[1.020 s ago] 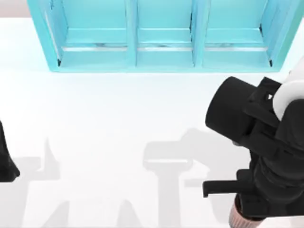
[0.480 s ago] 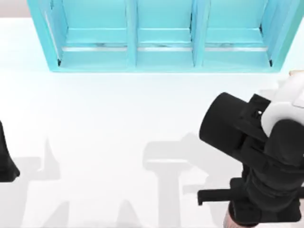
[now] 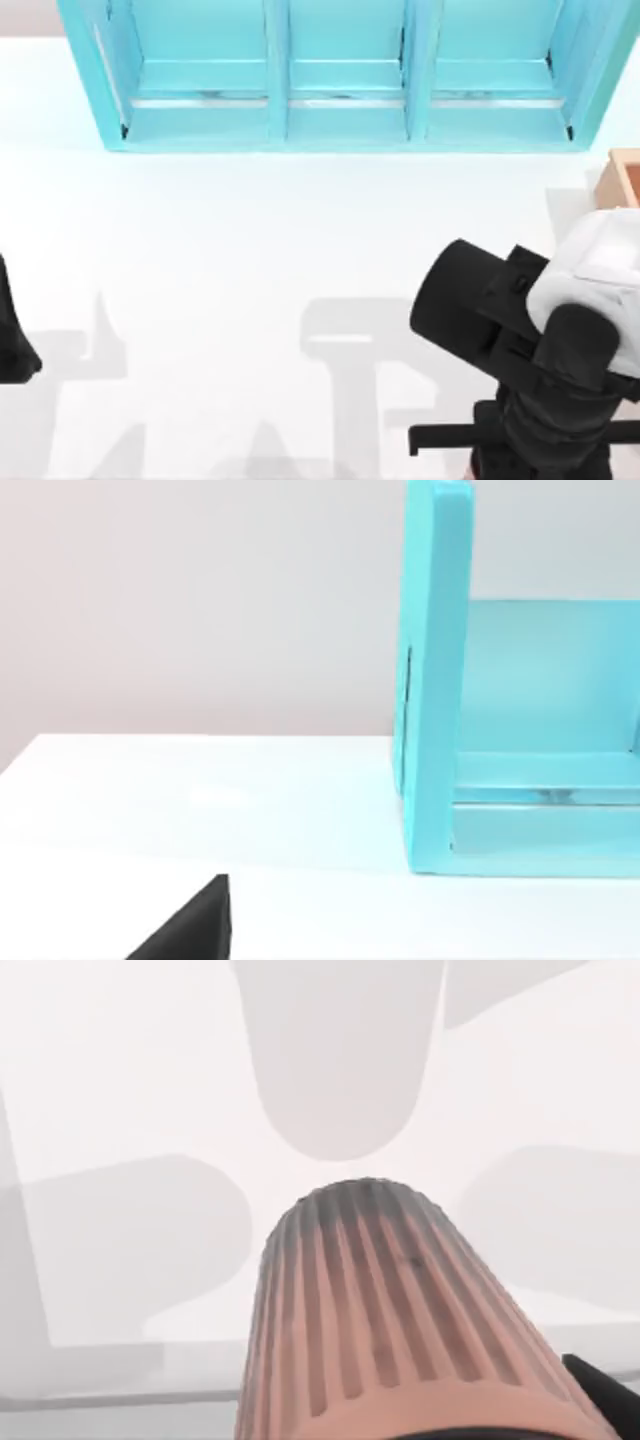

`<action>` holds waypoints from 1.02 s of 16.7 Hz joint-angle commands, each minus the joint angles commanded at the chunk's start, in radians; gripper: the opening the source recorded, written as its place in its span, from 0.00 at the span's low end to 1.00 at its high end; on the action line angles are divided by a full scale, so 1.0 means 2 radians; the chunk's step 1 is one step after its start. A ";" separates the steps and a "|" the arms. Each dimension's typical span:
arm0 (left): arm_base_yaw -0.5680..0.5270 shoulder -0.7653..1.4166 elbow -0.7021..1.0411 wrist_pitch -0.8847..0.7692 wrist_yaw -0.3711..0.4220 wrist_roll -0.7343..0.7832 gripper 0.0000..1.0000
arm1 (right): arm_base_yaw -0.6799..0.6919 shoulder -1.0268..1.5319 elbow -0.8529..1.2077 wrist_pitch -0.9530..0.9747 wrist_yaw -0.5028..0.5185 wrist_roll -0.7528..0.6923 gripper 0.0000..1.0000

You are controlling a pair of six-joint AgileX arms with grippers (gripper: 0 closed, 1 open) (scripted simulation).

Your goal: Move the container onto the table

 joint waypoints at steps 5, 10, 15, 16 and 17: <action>0.000 0.000 0.000 0.000 0.000 0.000 1.00 | 0.000 0.000 0.000 0.000 0.000 0.000 0.30; 0.000 0.000 0.000 0.000 0.000 0.000 1.00 | 0.000 0.000 0.000 0.000 0.000 0.000 0.68; 0.000 0.000 0.000 0.000 0.000 0.000 1.00 | 0.000 0.000 0.000 0.000 0.000 0.000 1.00; 0.000 0.000 0.000 0.000 0.000 0.000 1.00 | 0.000 0.000 0.000 0.000 0.000 0.000 1.00; 0.000 0.000 0.000 0.000 0.000 0.000 1.00 | 0.000 0.000 0.000 0.000 0.000 0.000 1.00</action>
